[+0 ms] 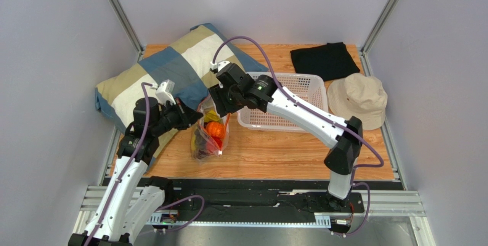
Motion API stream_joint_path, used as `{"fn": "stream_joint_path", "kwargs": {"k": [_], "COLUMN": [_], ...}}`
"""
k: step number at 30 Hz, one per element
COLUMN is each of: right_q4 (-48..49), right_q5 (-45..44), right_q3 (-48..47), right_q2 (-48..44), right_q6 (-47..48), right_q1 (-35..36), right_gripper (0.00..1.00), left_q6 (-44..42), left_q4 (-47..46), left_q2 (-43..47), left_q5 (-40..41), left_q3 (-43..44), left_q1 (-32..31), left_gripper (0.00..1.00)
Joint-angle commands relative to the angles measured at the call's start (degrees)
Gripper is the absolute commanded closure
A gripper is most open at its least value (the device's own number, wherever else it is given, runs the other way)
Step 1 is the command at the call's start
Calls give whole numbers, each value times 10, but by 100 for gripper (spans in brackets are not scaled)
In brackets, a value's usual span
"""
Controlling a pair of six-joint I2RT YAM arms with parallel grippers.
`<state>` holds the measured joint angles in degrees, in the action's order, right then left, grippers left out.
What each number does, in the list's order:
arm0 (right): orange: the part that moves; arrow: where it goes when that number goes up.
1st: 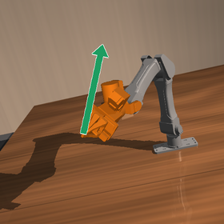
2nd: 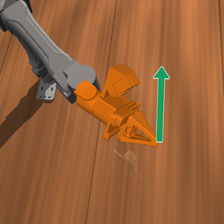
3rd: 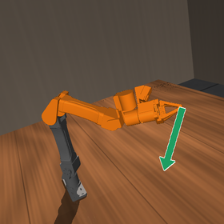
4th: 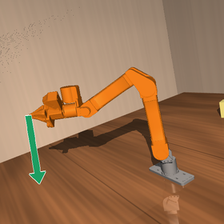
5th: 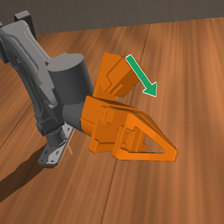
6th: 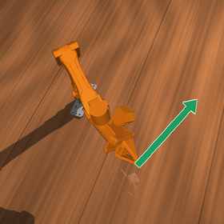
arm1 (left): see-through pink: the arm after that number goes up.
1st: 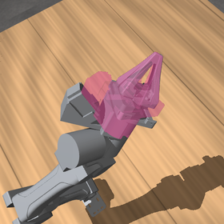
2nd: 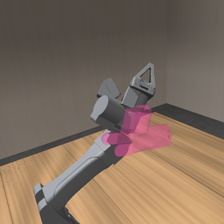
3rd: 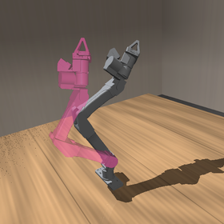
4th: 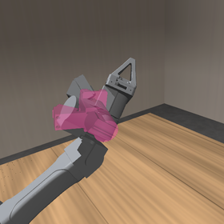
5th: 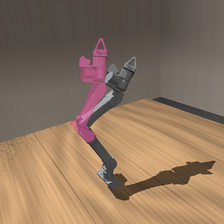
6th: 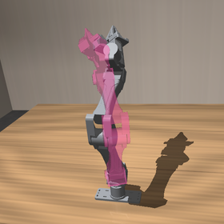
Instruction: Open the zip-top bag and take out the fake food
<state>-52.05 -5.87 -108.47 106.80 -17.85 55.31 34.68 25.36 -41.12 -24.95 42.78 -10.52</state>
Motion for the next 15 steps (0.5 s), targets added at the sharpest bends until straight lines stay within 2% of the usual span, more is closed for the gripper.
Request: {"fn": "stream_joint_path", "kwargs": {"k": [1,8,12,15], "right_q4": [11,70,127,132], "right_q5": [-37,39,79,103], "right_q3": [-6,33,60,70], "right_q2": [-79,-49,-33,-9], "right_q6": [-32,-33,-11,15], "right_q1": [38,49,49,48], "right_gripper": [42,66,68,63], "left_q6": [10,11,12,11], "left_q4": [-53,-53,-53,-52], "left_q2": [9,14,16,17], "left_q5": [-23,-28,-28,-26], "left_q3": [12,20,23,22], "left_q1": [-2,-2,-2,-2], "left_gripper": [100,100,100,100]}}
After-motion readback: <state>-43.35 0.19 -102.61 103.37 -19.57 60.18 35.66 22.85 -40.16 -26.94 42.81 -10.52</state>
